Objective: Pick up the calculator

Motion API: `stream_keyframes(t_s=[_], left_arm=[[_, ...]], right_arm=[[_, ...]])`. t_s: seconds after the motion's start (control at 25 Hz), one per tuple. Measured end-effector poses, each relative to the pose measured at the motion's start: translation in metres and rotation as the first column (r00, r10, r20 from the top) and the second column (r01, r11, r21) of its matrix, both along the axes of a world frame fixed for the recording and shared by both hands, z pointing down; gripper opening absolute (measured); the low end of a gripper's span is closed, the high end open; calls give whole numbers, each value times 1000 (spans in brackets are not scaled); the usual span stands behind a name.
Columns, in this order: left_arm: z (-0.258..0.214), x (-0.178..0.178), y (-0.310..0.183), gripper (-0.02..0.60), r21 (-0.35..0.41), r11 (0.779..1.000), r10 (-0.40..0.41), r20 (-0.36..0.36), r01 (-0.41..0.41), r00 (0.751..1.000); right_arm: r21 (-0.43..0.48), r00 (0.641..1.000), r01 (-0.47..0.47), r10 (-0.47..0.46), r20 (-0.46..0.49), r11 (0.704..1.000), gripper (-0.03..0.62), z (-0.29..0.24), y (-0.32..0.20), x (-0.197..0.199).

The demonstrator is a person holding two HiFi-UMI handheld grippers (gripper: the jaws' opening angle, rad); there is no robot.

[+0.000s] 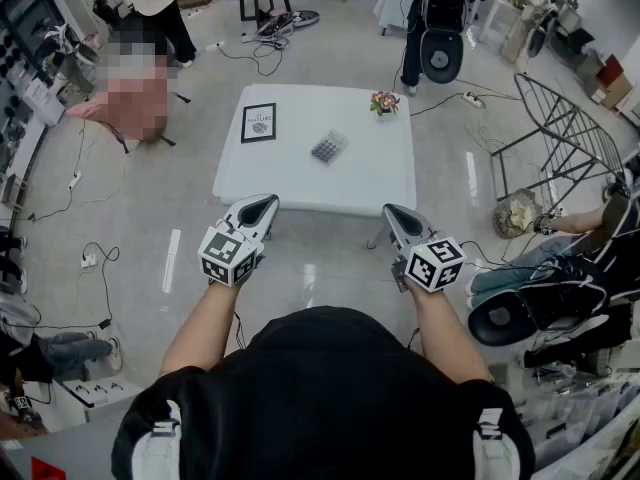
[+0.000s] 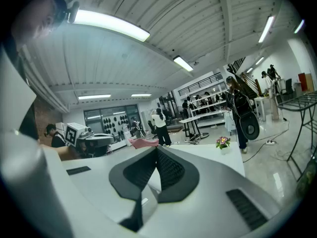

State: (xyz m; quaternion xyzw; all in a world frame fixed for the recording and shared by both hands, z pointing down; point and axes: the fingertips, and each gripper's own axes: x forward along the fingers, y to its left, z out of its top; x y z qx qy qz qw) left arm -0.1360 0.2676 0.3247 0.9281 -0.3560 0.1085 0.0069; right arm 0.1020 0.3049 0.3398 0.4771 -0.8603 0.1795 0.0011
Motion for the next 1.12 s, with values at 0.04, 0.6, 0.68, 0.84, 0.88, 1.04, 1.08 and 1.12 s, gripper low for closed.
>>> stream_keyframes(t_s=[0.04,0.6,0.68,0.84,0.88,1.04,1.08,1.12], left_arm=[[-5,7,0,17,-2,1000,0,-4,0,1000],[-4,49,6,17,-40,999,-23,-48,21,999],[2,47,7,17,-42,999,-27,-30,25,999],[2,47,11,17,-75,997,-24,-33,22,999],[1,48,11,17,-78,997,-17,-35,14,999],[1,51,10,17,-70,998,-1,-18,0,1000],[0,51,9,17,-71,997,-1,-15,0,1000],[-1,51,9,17,-72,997,1,-14,-2,1000]], right_arm=[[9,1000,-4,5,-15,1000,5,0,0,4],[19,1000,-5,5,-19,1000,27,7,-9,44],[22,1000,11,-11,-15,1000,54,5,-12,43],[39,997,36,-33,-66,999,119,3,-15,38],[45,996,39,-35,-85,998,134,3,-16,37],[44,995,41,-37,-91,998,169,6,-19,37],[41,995,42,-38,-91,998,175,8,-20,36],[38,995,42,-38,-90,998,179,9,-21,36]])
